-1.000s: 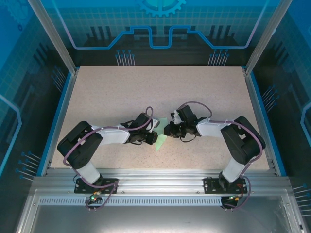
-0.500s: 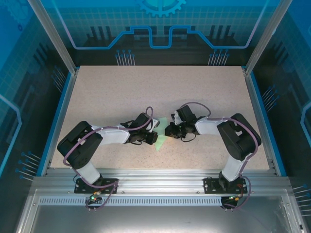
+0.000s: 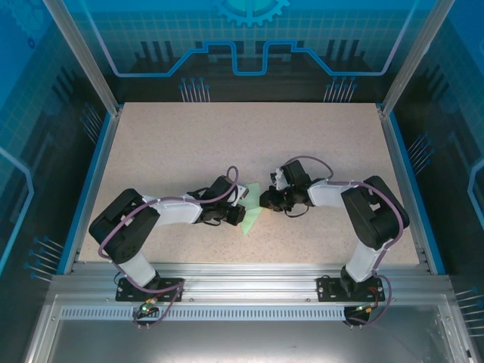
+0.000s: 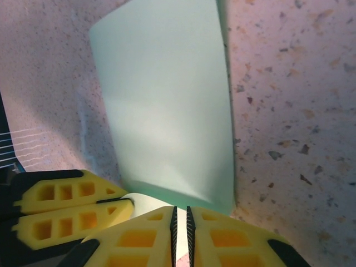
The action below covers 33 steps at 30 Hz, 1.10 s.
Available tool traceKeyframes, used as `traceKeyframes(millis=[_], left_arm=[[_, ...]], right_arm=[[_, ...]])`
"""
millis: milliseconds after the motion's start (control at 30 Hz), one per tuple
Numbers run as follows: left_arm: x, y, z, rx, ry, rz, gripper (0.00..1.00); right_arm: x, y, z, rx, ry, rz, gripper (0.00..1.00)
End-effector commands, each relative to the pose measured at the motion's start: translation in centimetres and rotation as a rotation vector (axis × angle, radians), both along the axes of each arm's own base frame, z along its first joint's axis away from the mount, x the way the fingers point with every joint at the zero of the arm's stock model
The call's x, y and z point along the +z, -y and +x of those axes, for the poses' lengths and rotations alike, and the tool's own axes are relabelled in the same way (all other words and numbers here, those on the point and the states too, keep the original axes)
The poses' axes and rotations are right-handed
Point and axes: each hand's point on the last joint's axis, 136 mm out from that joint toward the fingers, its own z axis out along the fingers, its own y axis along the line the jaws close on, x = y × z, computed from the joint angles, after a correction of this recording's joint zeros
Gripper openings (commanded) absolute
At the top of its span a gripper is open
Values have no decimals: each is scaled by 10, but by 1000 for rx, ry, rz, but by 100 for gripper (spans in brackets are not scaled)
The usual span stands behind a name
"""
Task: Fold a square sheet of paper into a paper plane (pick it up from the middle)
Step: Third fold the triangle at the center of the table.
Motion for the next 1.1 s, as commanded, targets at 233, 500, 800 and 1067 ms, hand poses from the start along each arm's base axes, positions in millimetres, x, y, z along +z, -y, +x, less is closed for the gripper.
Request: traceKeyframes(millis=[233,500,800,1067], left_arm=[[-5,-8,-8,-9,-42,34,7],[-5,-7,-7,-9,-44,35,7],[-3,-7,-7,-5,-41,30,8],[14,-6,-6,21,-25,-6,22]], right_arm=[[-3,11,10,-5,-4,-113,15],[25,-4,11,34,50,-34,16],[-13,-5,8,33,-22,-85,16],[-29,5,3,29,-55,-158,15]])
